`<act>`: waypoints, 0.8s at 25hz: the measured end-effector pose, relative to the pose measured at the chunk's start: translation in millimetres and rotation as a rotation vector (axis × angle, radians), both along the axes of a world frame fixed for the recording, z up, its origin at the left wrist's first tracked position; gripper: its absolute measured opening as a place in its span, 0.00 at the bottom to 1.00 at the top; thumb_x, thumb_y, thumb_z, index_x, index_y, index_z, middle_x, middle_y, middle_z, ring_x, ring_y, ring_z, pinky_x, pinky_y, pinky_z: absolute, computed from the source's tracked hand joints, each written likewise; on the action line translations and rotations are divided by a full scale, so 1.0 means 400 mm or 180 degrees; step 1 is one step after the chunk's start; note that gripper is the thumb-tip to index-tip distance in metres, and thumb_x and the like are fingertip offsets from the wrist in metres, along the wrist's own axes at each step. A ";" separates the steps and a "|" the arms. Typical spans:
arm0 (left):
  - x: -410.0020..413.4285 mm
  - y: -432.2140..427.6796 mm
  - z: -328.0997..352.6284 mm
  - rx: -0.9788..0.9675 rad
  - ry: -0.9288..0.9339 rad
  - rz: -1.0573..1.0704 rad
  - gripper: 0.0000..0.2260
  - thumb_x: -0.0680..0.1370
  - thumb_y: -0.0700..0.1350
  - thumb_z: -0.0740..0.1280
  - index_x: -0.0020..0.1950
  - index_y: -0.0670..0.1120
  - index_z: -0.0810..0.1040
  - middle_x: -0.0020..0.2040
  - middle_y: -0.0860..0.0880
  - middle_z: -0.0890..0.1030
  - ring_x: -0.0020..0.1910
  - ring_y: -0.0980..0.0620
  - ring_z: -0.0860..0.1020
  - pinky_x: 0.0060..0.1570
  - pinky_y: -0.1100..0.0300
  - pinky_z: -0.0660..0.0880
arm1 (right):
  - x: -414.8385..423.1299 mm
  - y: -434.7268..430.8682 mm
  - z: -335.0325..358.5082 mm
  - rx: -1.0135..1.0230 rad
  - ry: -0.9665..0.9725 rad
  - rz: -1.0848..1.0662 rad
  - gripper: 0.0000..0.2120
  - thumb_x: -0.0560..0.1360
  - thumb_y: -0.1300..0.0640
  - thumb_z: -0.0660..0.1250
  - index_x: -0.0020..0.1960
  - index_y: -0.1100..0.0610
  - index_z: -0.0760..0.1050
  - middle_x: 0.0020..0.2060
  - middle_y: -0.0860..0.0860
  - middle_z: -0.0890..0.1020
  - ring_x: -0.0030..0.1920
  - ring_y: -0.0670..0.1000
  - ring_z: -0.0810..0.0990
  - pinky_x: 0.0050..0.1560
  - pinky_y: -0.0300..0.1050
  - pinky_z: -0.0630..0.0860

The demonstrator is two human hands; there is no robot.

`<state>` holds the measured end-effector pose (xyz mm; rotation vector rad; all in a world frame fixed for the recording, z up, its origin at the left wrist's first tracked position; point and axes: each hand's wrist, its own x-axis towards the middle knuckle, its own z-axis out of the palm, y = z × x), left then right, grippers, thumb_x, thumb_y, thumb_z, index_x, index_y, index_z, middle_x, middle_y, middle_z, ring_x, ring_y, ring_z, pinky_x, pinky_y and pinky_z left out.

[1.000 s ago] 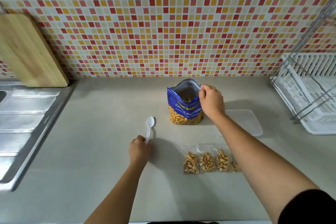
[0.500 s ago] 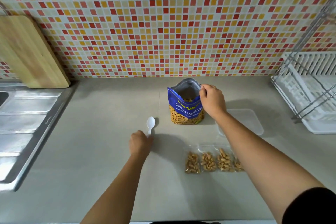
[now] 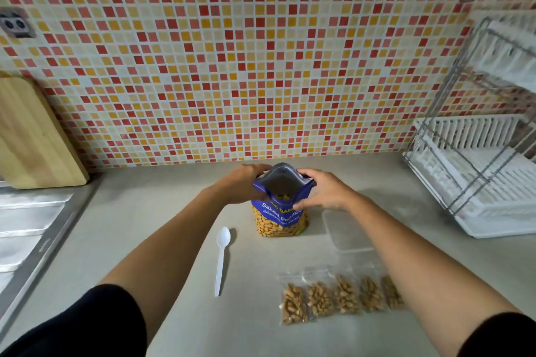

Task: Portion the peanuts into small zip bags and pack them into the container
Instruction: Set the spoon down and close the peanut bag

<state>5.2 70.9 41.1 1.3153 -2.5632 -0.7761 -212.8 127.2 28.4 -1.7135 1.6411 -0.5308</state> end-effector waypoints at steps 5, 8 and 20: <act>-0.015 -0.026 0.012 -0.0177 -0.0453 -0.0395 0.23 0.73 0.46 0.70 0.66 0.48 0.71 0.58 0.49 0.79 0.51 0.53 0.76 0.46 0.63 0.71 | -0.007 -0.032 -0.017 -0.0069 0.0097 0.0171 0.38 0.62 0.56 0.79 0.68 0.48 0.68 0.62 0.50 0.78 0.59 0.50 0.76 0.58 0.49 0.76; 0.000 -0.040 0.015 -0.0387 -0.0731 -0.0557 0.15 0.76 0.43 0.65 0.63 0.45 0.74 0.57 0.47 0.79 0.52 0.52 0.75 0.46 0.63 0.71 | -0.027 -0.042 -0.027 -0.0311 0.0416 0.0247 0.22 0.68 0.56 0.75 0.60 0.50 0.76 0.53 0.50 0.82 0.53 0.50 0.79 0.55 0.52 0.78; -0.018 -0.005 0.000 -0.0417 -0.1232 -0.0450 0.13 0.78 0.48 0.61 0.60 0.44 0.73 0.54 0.45 0.79 0.45 0.53 0.72 0.40 0.61 0.70 | -0.049 -0.041 -0.063 -0.0356 0.0119 0.0069 0.11 0.73 0.53 0.71 0.51 0.58 0.80 0.42 0.50 0.82 0.42 0.46 0.79 0.39 0.39 0.74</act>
